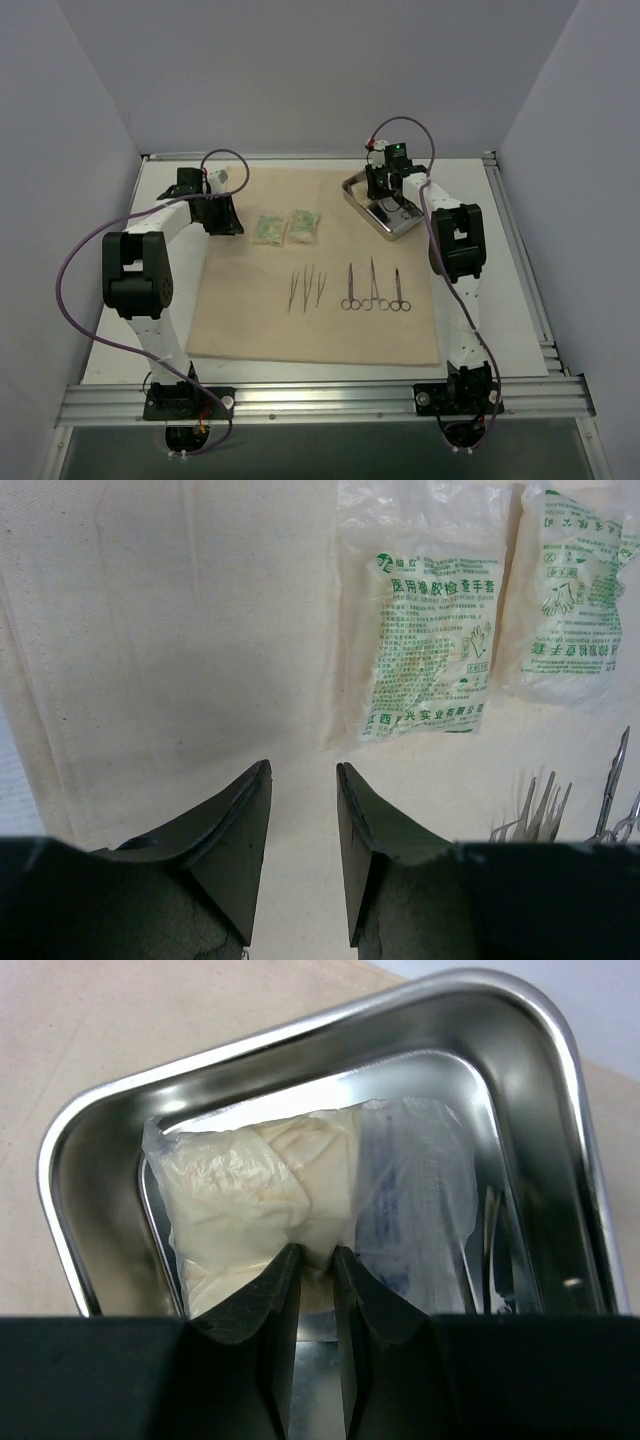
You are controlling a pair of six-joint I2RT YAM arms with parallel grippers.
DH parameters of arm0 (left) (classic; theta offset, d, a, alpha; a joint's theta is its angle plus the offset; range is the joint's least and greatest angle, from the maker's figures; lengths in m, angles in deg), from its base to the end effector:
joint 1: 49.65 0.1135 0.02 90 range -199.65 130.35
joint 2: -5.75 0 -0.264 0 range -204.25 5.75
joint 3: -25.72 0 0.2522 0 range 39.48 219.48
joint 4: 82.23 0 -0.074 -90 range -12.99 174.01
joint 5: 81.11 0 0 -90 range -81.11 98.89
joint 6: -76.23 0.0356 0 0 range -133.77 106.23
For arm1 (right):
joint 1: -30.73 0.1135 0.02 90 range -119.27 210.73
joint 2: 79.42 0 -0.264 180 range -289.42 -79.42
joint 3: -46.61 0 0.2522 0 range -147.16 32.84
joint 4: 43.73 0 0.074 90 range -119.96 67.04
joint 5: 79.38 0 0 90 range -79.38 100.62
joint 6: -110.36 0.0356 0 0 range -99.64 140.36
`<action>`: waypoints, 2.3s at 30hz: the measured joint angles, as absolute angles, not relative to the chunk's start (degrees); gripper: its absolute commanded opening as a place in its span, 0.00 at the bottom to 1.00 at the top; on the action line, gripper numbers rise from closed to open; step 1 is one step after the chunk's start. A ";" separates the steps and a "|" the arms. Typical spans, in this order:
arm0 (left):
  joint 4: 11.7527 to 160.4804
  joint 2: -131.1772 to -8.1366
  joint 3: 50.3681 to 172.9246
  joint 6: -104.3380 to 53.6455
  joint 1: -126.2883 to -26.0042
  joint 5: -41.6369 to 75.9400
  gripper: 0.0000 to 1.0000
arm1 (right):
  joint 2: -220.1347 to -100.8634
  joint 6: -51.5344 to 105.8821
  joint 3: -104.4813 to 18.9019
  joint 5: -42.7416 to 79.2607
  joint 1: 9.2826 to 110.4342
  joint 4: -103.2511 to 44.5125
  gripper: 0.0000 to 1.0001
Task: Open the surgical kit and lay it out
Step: Adjust the medical item in the container.
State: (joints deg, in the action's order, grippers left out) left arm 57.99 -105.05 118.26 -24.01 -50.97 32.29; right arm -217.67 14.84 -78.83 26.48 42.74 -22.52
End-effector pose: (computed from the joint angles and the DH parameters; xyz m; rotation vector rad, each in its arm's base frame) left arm 0.4093 -0.0236 0.1908 -0.0478 2.5690 -0.6025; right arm 0.5385 0.1245 0.1728 -0.4862 2.1060 0.3646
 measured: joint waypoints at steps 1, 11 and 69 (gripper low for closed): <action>58.01 -105.08 118.30 -24.01 -50.97 32.29 0.42 | -217.11 14.91 -78.07 26.24 42.48 -22.46 0.16; 57.93 -105.12 118.39 -24.01 -50.97 32.31 0.42 | -212.41 14.32 -72.01 25.58 39.18 -19.40 0.16; 28.99 -119.24 166.35 -4.84 -71.71 14.93 0.47 | -194.03 25.97 -64.43 18.78 37.65 -12.95 0.19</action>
State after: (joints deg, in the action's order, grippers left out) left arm 28.99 -119.24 166.35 -4.84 -71.71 14.93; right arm -194.03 25.97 -64.43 18.78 37.65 -12.95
